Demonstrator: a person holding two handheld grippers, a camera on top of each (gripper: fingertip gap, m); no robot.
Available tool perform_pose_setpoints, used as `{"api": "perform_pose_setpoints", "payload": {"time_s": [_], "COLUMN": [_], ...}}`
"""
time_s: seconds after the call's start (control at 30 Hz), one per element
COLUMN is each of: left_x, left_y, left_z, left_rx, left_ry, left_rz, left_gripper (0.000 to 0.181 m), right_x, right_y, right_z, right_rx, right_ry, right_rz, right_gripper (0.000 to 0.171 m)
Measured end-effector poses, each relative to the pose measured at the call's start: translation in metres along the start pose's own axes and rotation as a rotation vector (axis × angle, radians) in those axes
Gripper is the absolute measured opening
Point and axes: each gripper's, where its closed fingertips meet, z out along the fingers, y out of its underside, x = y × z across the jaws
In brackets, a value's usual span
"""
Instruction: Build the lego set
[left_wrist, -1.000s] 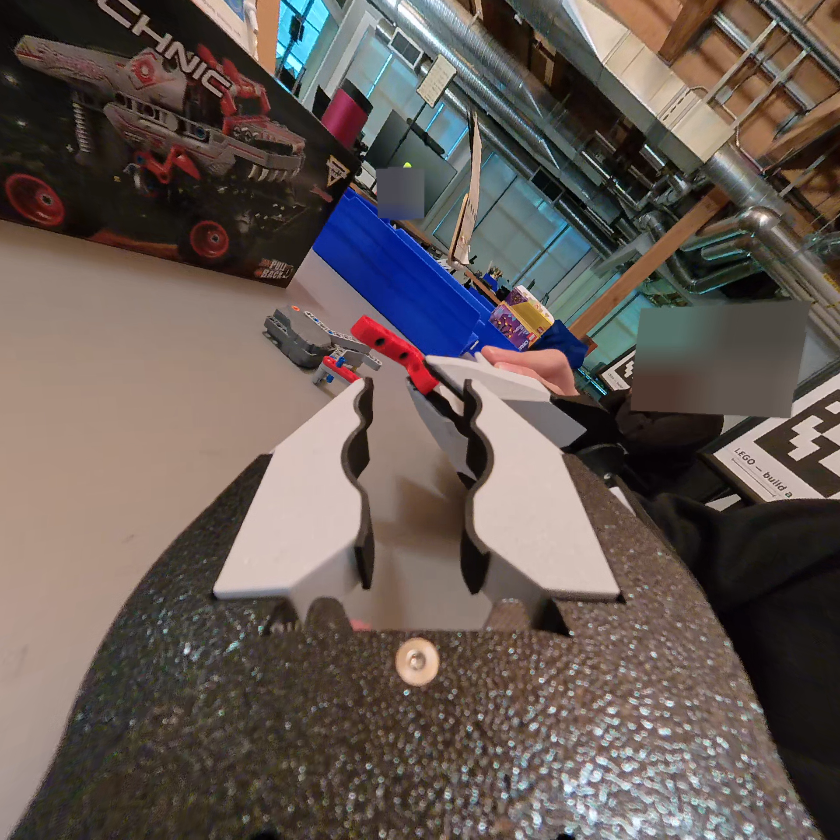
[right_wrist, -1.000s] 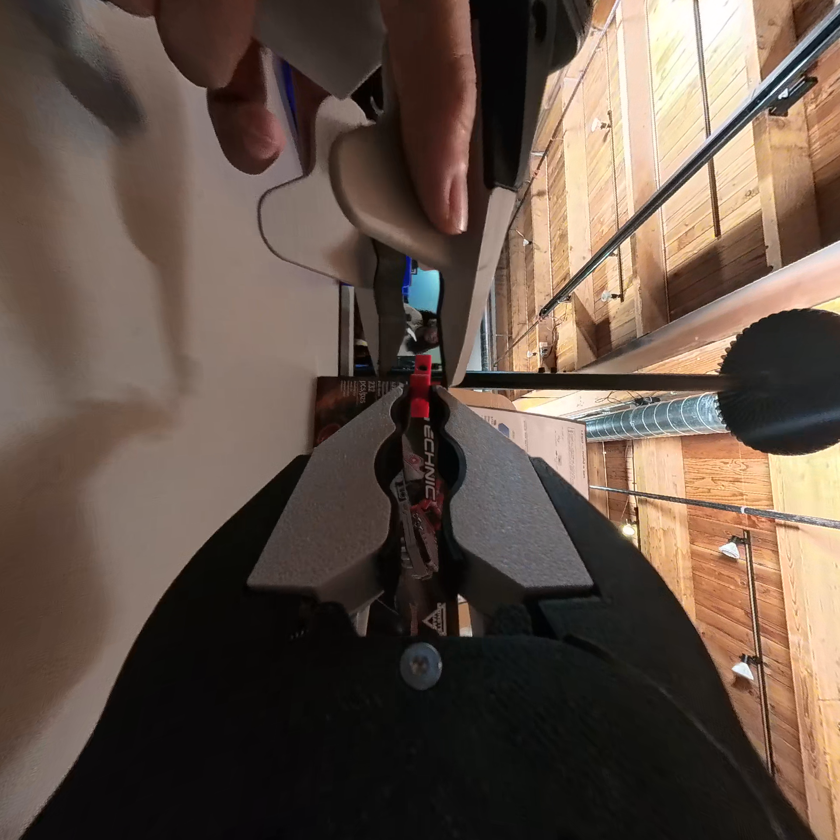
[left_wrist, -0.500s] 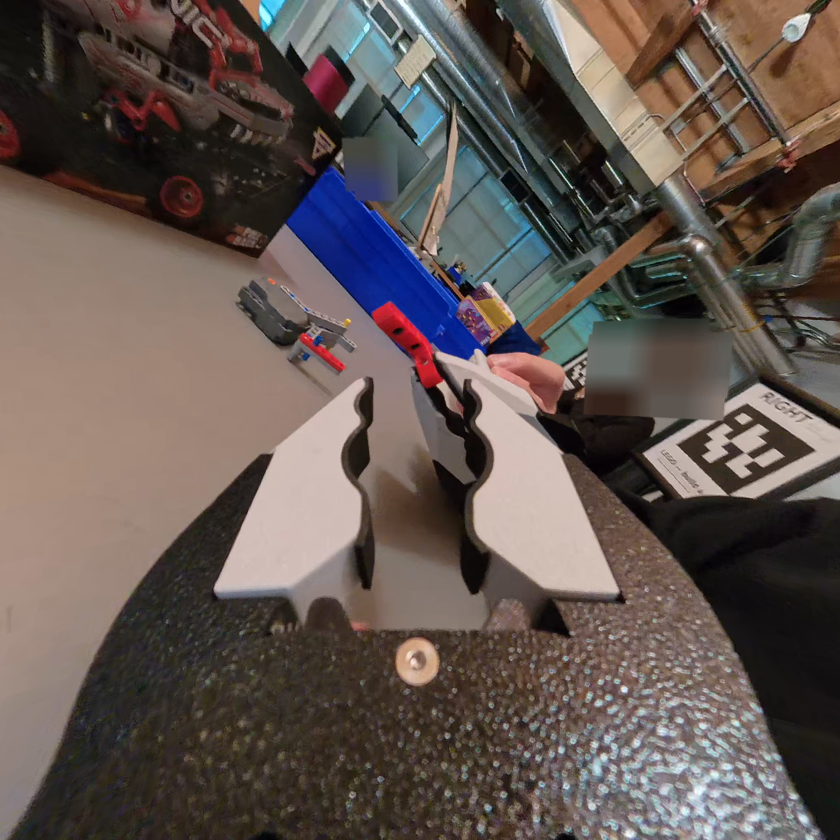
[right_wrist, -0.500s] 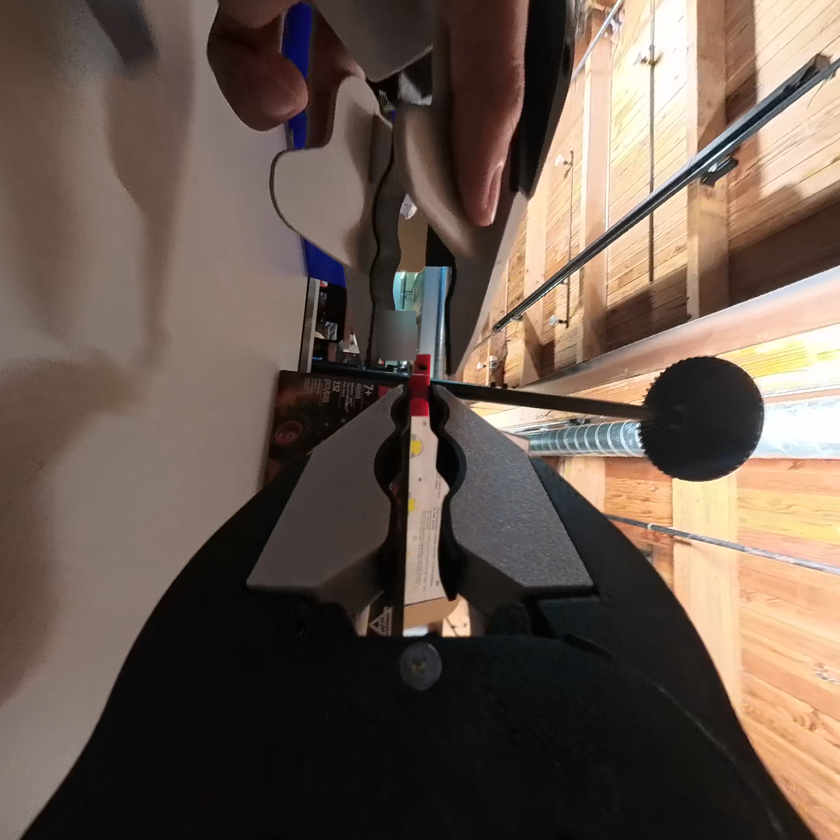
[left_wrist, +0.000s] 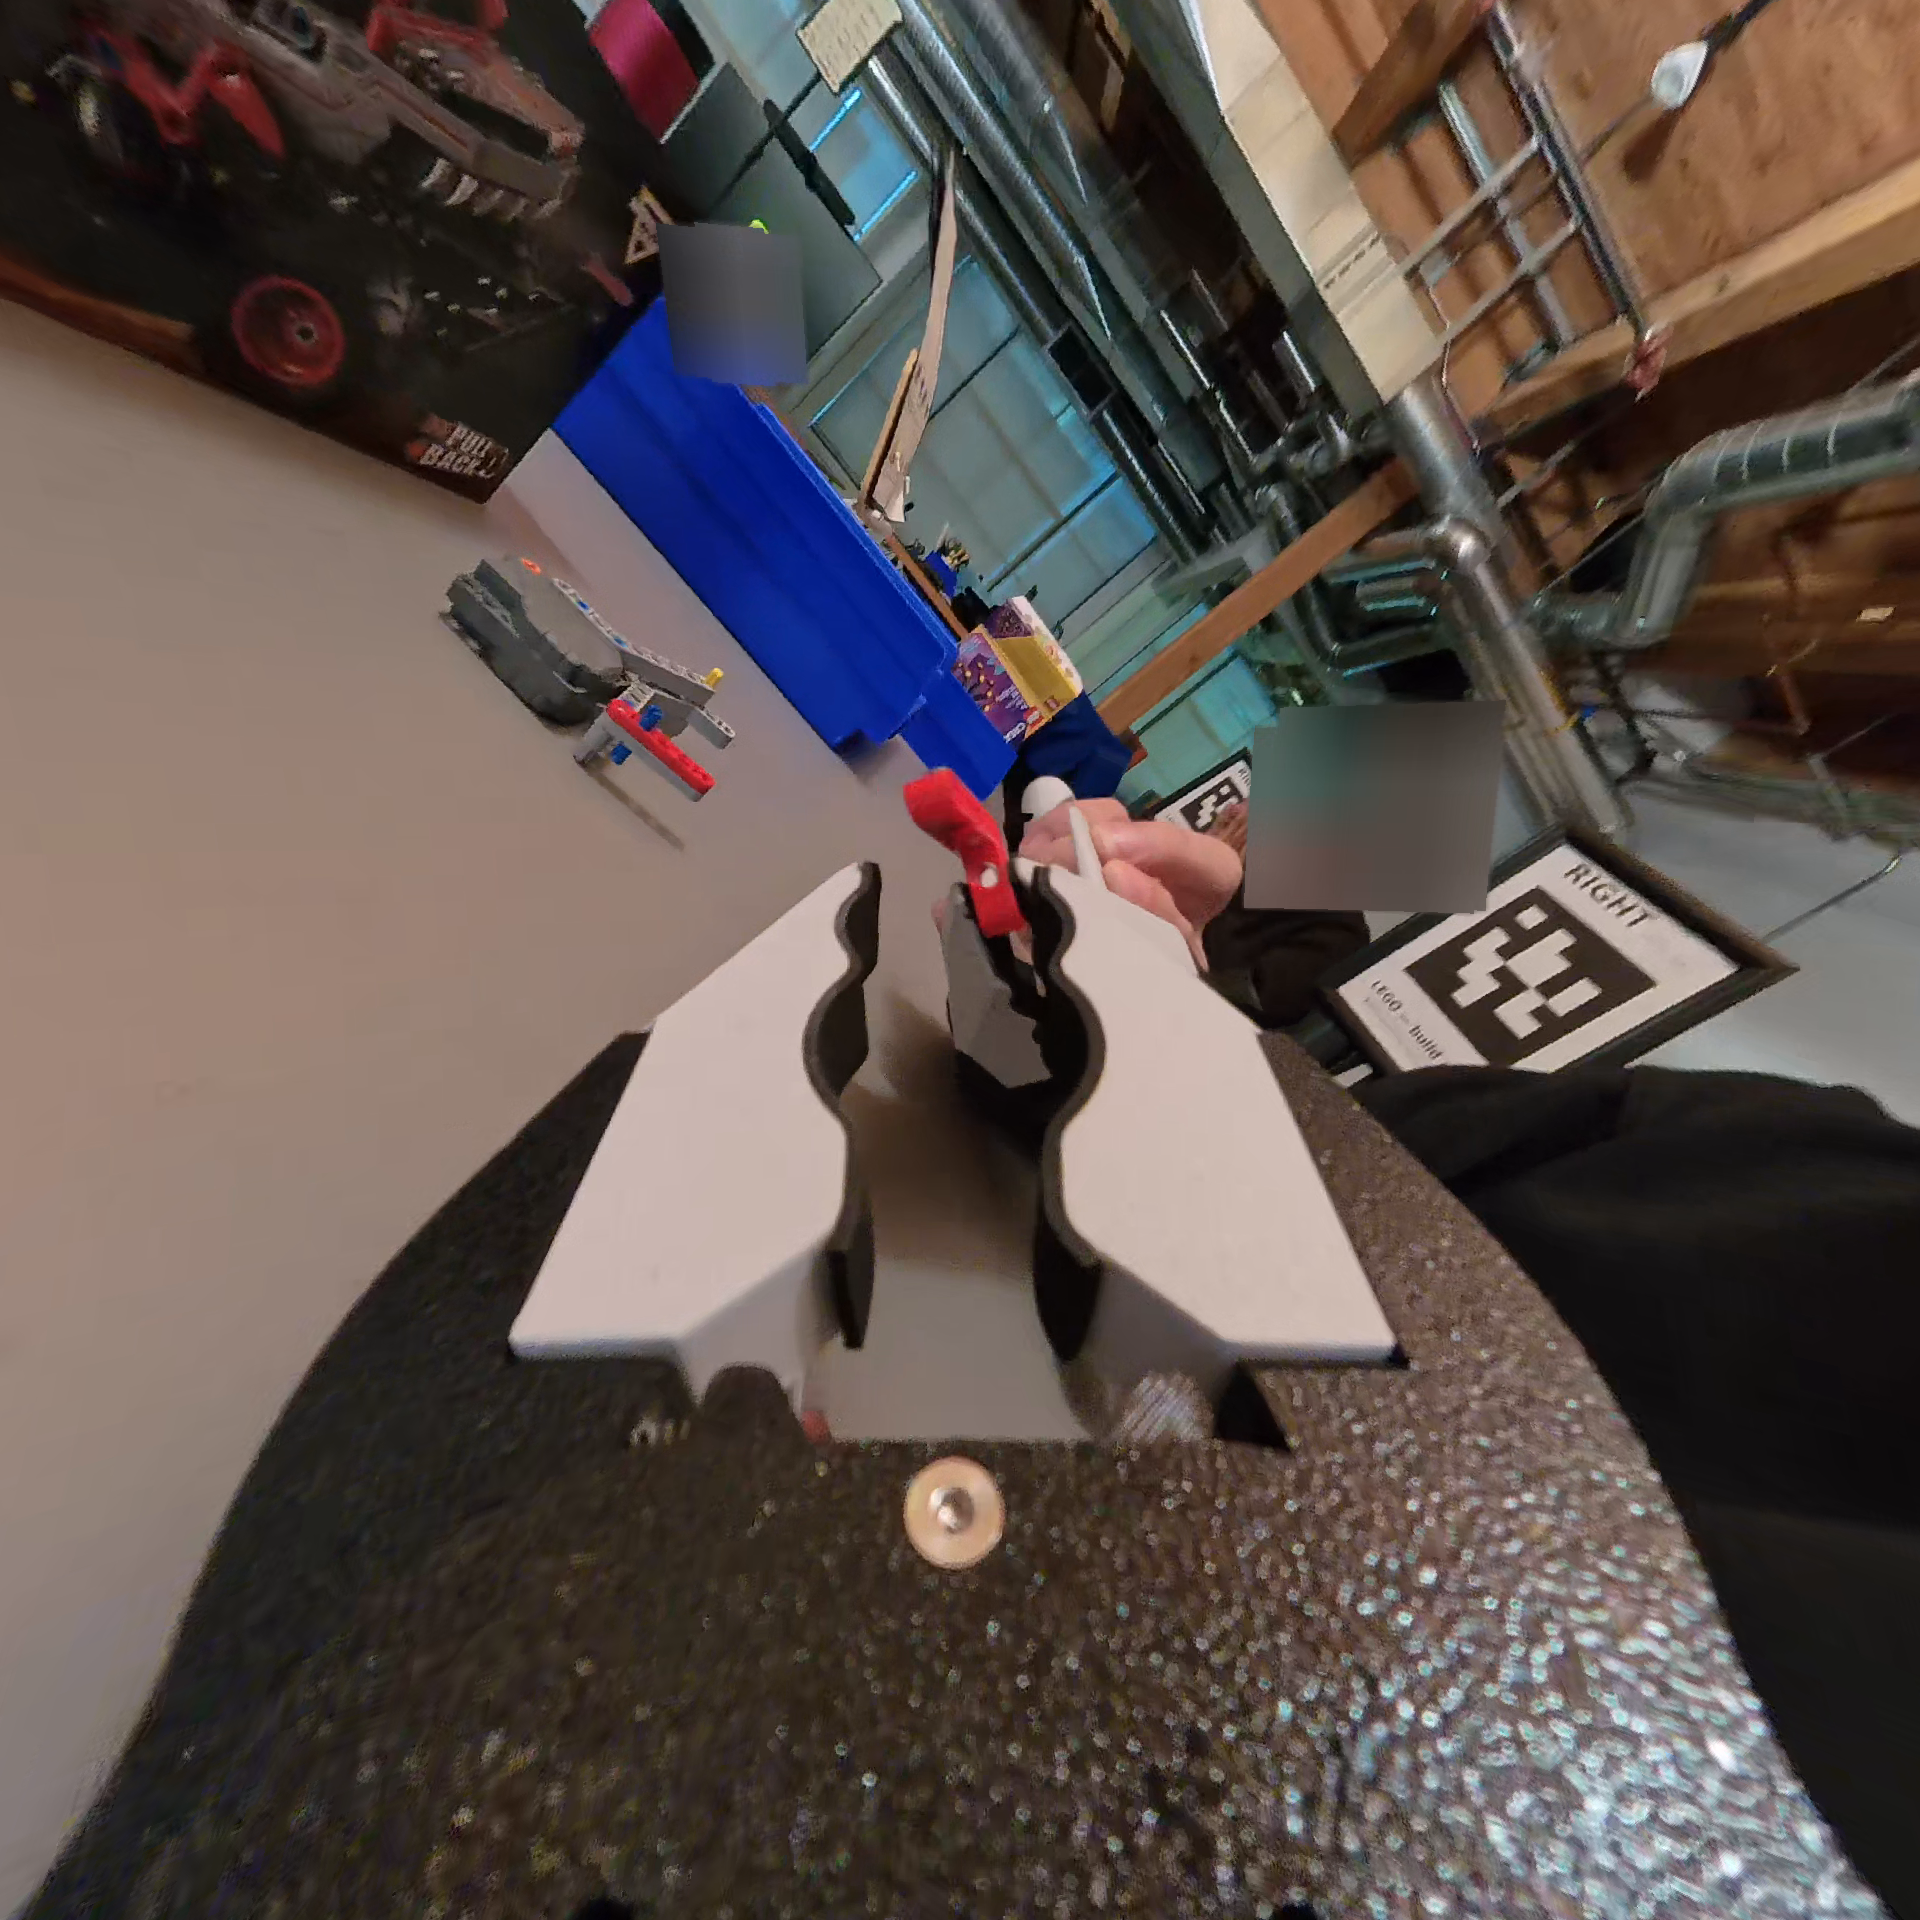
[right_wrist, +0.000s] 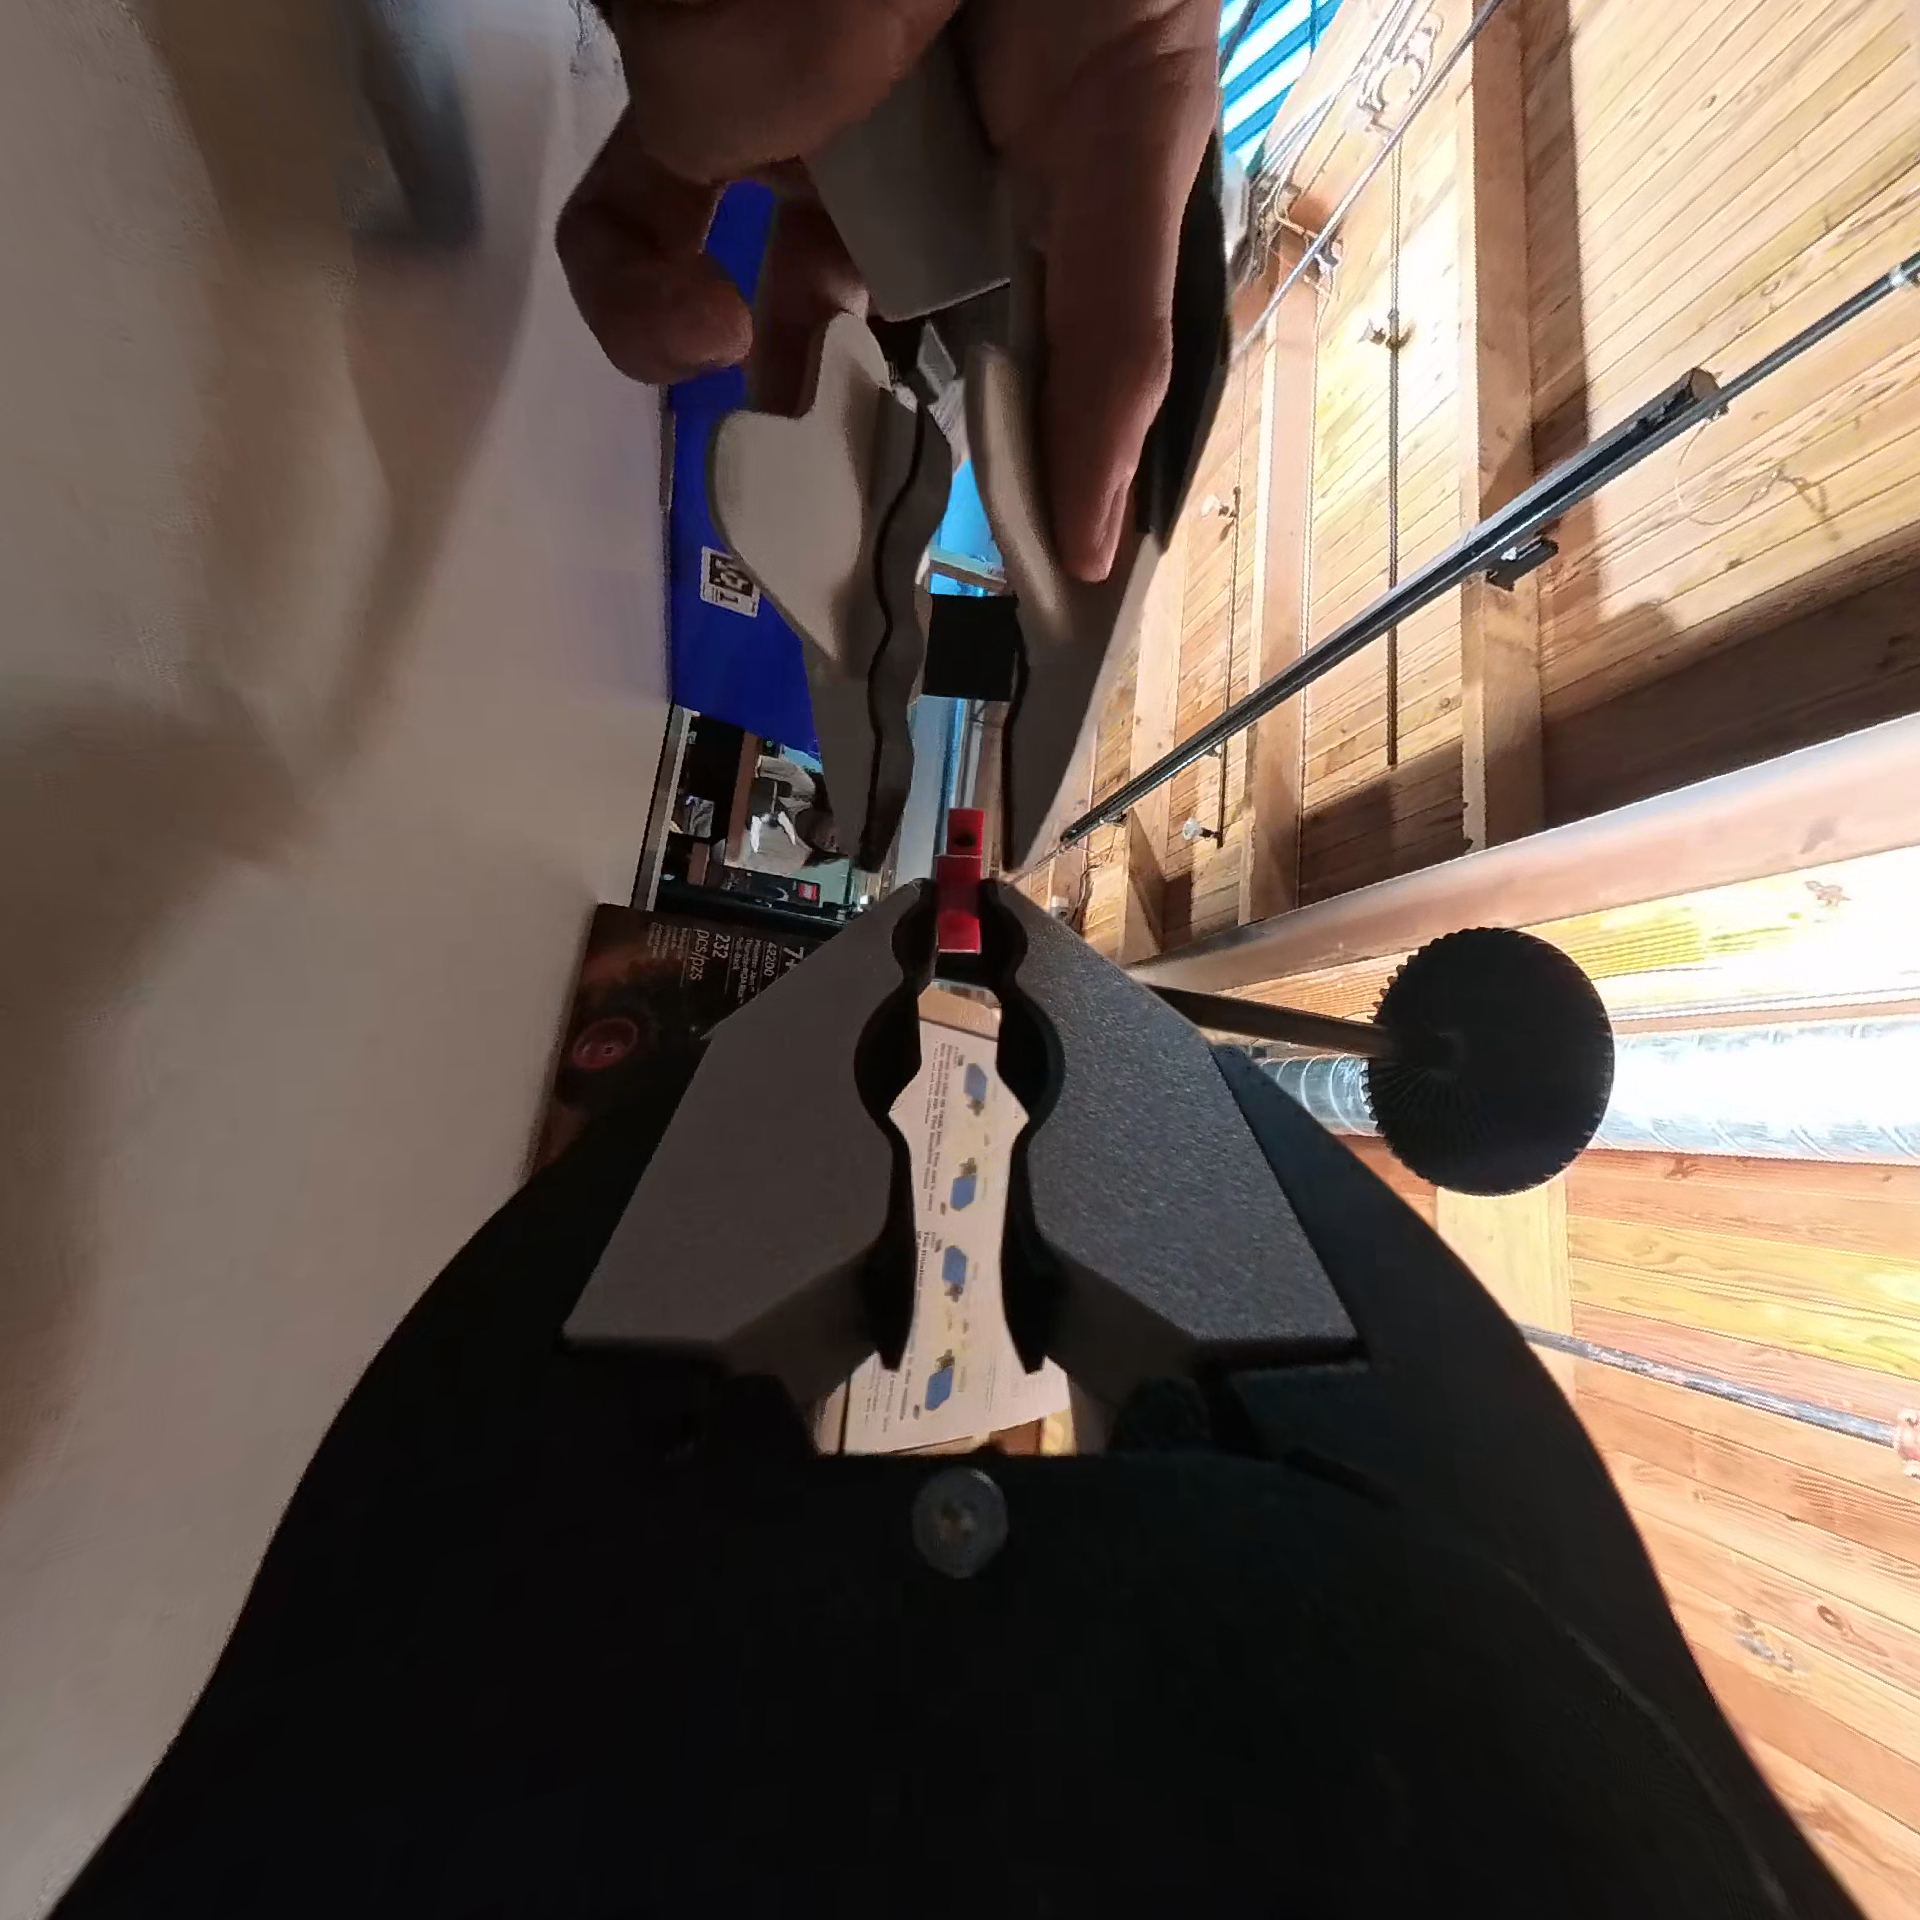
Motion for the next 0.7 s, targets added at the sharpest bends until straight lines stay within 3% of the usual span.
{"api": "perform_pose_setpoints", "payload": {"time_s": [0.7], "left_x": [-0.0003], "left_y": [0.0001], "left_z": [0.0054], "left_rx": [0.026], "left_ry": [0.022], "left_rz": [-0.03], "left_gripper": [0.01], "right_x": [-0.0042], "right_y": [-0.0053], "right_z": [-0.0038], "right_rx": [0.018], "right_ry": [-0.016], "right_rz": [-0.012], "right_gripper": [0.006]}}
